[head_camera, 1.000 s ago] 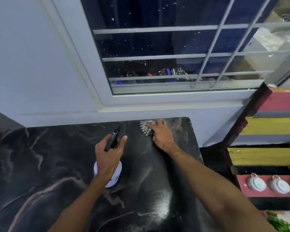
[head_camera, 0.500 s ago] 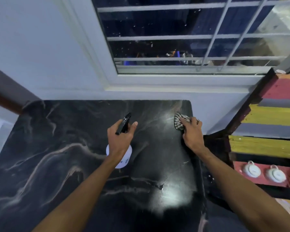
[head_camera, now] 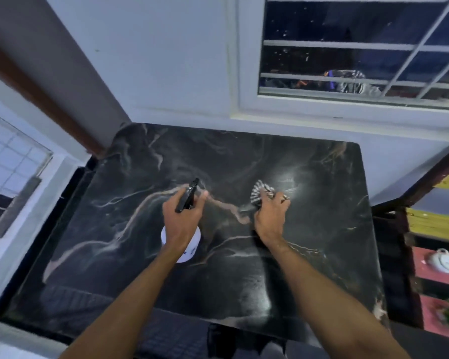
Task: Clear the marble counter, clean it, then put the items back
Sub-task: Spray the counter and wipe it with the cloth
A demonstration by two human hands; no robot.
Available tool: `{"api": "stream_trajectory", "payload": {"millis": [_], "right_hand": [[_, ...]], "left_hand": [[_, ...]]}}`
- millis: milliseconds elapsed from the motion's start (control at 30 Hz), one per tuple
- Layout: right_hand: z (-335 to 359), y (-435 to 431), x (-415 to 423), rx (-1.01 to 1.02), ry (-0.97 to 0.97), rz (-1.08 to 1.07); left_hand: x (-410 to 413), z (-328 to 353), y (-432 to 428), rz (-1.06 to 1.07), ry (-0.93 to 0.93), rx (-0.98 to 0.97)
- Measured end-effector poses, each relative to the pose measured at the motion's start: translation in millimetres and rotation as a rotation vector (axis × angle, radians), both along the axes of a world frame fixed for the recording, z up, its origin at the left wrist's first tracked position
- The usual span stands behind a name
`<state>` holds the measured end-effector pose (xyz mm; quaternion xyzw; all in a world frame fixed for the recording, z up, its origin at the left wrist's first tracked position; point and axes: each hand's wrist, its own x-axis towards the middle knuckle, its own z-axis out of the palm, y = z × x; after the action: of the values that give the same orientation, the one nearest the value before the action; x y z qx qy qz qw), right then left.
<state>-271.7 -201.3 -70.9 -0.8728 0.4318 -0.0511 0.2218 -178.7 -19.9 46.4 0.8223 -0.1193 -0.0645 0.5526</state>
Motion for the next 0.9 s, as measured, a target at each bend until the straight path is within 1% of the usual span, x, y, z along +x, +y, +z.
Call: {"api": "stream_trajectory", "payload": {"millis": [33, 100, 167, 200, 233, 267, 333, 367, 400, 433, 467, 533, 567, 600, 633, 700, 733, 767, 800, 833, 900], "right_hand": [[3, 30, 15, -0.003, 0.001, 0.077], [3, 103, 35, 0.003, -0.010, 0.378], [4, 163, 35, 0.028, -0.013, 0.673], [6, 178, 30, 0.042, -0.012, 0.747], [4, 176, 23, 0.020, -0.016, 0.758], [3, 166, 16, 0.007, 0.000, 0.699], [0, 148, -6, -0.007, 0.012, 0.441], [-1, 148, -19, -0.009, 0.013, 0.314], [2, 159, -32, 0.001, 0.014, 0.256], [3, 177, -43, 0.003, 0.015, 0.273], [4, 198, -56, 0.001, 0.016, 0.354], [4, 229, -92, 0.006, 0.045, 0.592], [0, 227, -109, -0.006, 0.052, 0.637], [-1, 214, -126, -0.013, 0.042, 0.580], [-1, 196, -142, -0.005, 0.039, 0.439], [-1, 160, -169, 0.018, 0.029, 0.048], [0, 151, -177, 0.025, 0.035, -0.098], [1, 151, -179, 0.021, 0.059, -0.158], [3, 157, -177, 0.015, 0.062, -0.144], [4, 168, -173, 0.013, 0.056, -0.067], [2, 197, -172, 0.021, 0.043, 0.160]], "left_hand": [[6, -1, 18, 0.011, -0.009, 0.000], [15, -4, 52, 0.021, -0.032, 0.001], [21, -8, 78, 0.039, -0.029, 0.006], [24, -10, 92, 0.040, -0.016, 0.003], [25, -11, 103, 0.034, -0.007, -0.002], [25, -12, 110, 0.027, -0.003, 0.000], [21, -13, 123, 0.008, -0.009, 0.020], [17, -11, 128, 0.007, -0.007, 0.018], [11, -9, 131, 0.009, 0.000, 0.006], [6, -9, 132, 0.005, 0.006, -0.004], [1, -10, 132, -0.010, 0.015, -0.010], [-13, -13, 128, -0.058, 0.059, -0.003], [-19, -15, 126, -0.073, 0.081, 0.007], [-28, -15, 121, -0.094, 0.096, 0.011], [-37, -14, 117, -0.114, 0.105, 0.015], [-54, -11, 108, -0.147, 0.118, 0.003], [-62, -10, 103, -0.161, 0.125, -0.006], [-69, -9, 100, -0.176, 0.128, -0.015], [-78, -9, 94, -0.200, 0.128, -0.021], [-86, -9, 90, -0.220, 0.126, -0.029], [-104, -7, 80, -0.255, 0.114, -0.027]]}}
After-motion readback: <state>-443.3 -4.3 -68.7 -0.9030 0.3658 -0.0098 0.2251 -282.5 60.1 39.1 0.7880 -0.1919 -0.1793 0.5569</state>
